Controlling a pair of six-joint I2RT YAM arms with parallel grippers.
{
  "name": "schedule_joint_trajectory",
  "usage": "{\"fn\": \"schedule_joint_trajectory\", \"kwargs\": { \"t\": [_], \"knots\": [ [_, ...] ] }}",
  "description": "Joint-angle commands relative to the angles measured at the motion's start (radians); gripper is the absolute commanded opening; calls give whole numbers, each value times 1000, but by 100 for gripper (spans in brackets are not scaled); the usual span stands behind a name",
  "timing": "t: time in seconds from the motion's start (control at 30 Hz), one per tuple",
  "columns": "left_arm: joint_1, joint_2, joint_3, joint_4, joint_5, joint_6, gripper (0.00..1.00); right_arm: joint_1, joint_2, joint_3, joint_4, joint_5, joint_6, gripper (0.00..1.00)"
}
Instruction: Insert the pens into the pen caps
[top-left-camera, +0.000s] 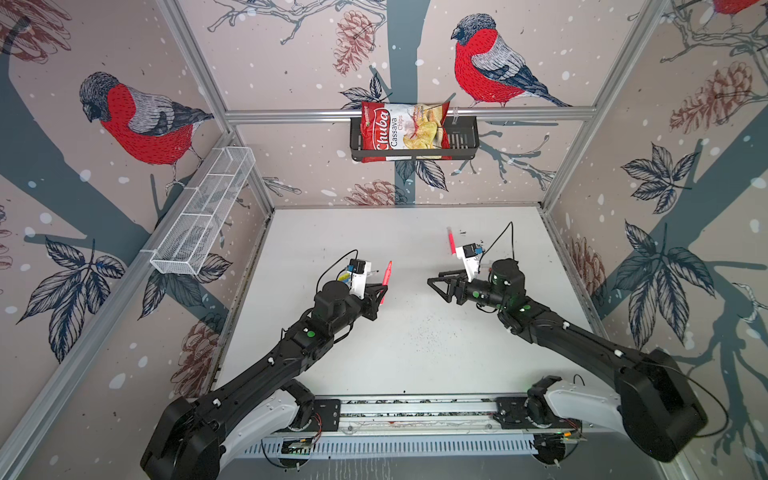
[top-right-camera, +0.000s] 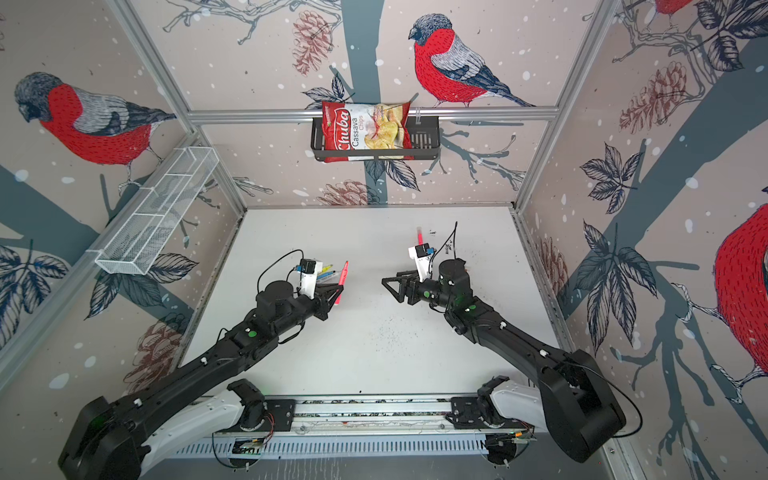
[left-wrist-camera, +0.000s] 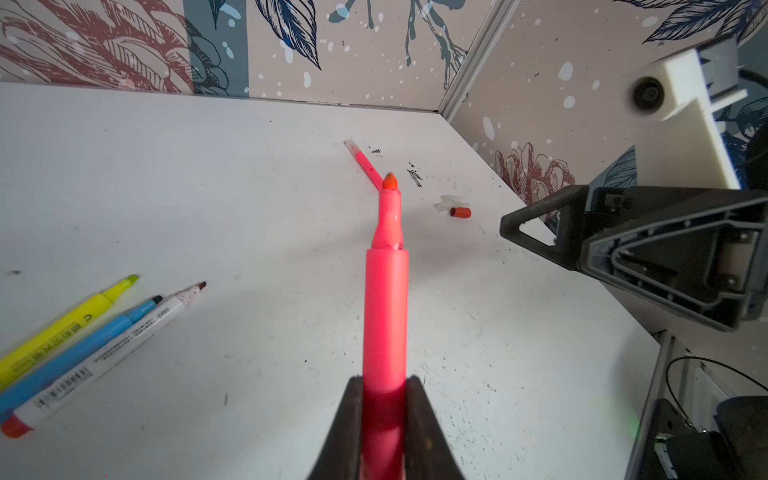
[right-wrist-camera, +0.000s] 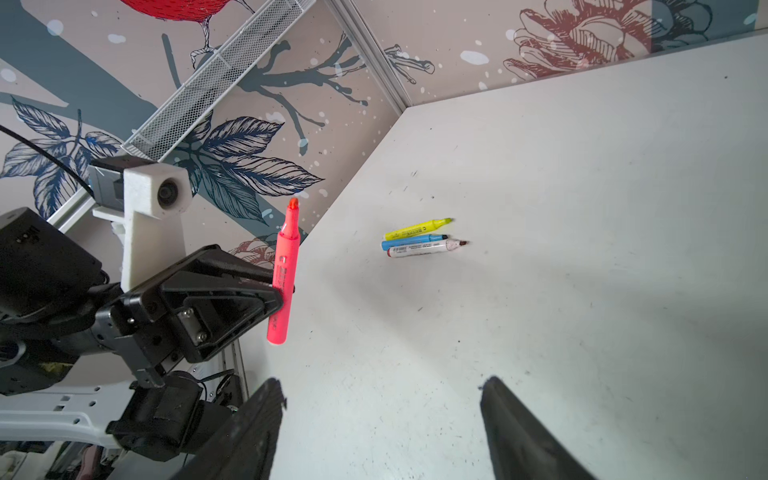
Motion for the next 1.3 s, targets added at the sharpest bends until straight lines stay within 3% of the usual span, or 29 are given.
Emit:
{"fn": "schedule_joint_trajectory", "kwargs": {
  "t": [0.0, 0.5, 0.9, 1.03, 1.17, 1.27],
  "knots": [
    [-1, -21, -23, 93, 32, -39, 15, 23, 30, 17, 135, -47, 61, 76],
    [-39, -57, -79, 162, 39, -87, 16, 165, 250, 153, 232, -73, 118, 71],
    [-94, -21, -76, 195, 4, -92, 16, 212, 324, 203, 246, -101, 136, 54],
    [-99, -14, -72, 198, 1, -91, 16, 218, 330, 203, 250, -103, 141, 41],
    [-101, -9, -71, 197, -1, -89, 17, 219, 330, 206, 246, -102, 144, 15],
    [-103, -3, -63, 182, 6, -87, 19, 218, 328, 219, 208, -96, 128, 5]
  ]
}}
